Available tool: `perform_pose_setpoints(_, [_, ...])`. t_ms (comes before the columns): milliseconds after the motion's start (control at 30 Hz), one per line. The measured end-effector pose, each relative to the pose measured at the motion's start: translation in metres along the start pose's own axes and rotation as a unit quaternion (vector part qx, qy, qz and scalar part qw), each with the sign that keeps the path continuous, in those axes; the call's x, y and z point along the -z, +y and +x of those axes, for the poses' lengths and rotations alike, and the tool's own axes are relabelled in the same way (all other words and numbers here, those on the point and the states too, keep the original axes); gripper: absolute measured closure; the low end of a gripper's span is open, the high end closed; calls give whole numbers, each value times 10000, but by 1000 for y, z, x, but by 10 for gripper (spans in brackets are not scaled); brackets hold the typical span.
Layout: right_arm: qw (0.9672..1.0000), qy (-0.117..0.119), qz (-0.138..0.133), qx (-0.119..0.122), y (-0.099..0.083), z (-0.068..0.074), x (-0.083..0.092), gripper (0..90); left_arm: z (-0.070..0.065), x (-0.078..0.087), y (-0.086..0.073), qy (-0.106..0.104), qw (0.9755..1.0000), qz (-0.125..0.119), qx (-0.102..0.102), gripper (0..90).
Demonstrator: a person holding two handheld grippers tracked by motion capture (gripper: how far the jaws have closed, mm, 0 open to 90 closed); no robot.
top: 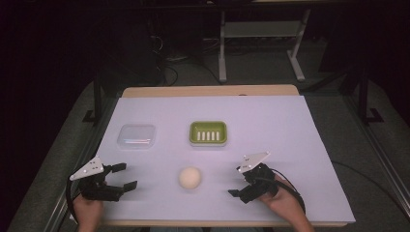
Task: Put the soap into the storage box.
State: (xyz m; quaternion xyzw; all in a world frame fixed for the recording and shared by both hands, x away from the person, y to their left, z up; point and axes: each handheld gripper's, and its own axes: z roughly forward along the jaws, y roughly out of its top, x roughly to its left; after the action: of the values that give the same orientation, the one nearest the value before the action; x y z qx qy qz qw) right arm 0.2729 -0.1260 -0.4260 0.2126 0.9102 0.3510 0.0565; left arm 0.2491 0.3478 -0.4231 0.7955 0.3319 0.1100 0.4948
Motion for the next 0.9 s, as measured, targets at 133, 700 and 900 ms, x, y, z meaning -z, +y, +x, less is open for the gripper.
perform_pose_setpoints(133, [9999, 7, -53, 108, 7, 1, -3, 172, 0, 0, 0, -2, 10000, -2, -11, 132])
perform_pose_setpoints(700, [9993, 270, 161, 208, 22, -1, -11, 160, 0, 1, -1, 11, 10000, 5, 43, 132])
perform_pose_setpoints(900, [9991, 311, 159, 256, 25, -1, -10, 159, 0, 0, -1, 14, 10000, 9, 36, 132])
